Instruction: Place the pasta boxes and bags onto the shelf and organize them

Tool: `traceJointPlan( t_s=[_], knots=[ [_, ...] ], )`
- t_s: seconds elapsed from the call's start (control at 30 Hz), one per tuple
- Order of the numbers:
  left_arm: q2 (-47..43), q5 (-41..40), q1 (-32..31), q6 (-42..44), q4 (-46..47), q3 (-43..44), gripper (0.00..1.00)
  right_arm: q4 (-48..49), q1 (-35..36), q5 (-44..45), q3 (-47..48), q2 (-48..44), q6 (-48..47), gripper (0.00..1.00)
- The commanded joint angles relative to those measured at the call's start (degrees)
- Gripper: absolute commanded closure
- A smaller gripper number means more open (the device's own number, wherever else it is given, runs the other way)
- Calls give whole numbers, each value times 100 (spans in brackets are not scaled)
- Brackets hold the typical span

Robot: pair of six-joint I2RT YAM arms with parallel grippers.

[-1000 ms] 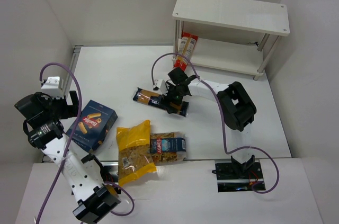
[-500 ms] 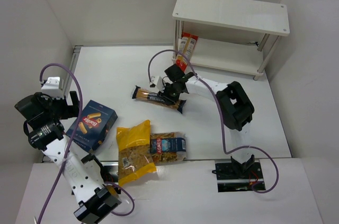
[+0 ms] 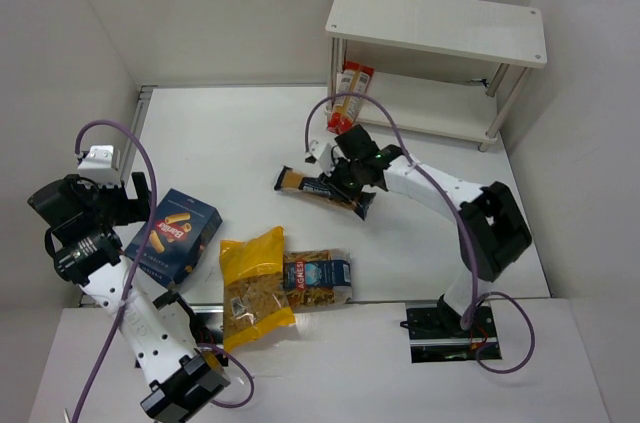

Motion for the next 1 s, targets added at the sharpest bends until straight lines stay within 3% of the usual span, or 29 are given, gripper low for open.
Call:
traceJointPlan(
  t_s=[0.0, 0.2, 0.5, 0.73, 0.97],
  knots=[
    [-66, 186, 35, 148, 117, -5, 1, 1057, -148, 244, -82, -981, 592, 100],
    [-118, 186, 35, 148, 117, -5, 1, 1786, -500, 710, -582, -1754, 1260, 100],
    [-171, 134, 35, 148, 117, -5, 1, 1946, -975, 763, -682, -2291, 1648, 100],
    [-171, 134, 35, 148, 117, -5, 1, 1419, -1037, 1009, 30, -2353, 1481, 100],
    [-118, 134, 35, 148, 117, -5, 1, 697, -1037, 614, 584, -2679, 1419, 100]
  ],
)
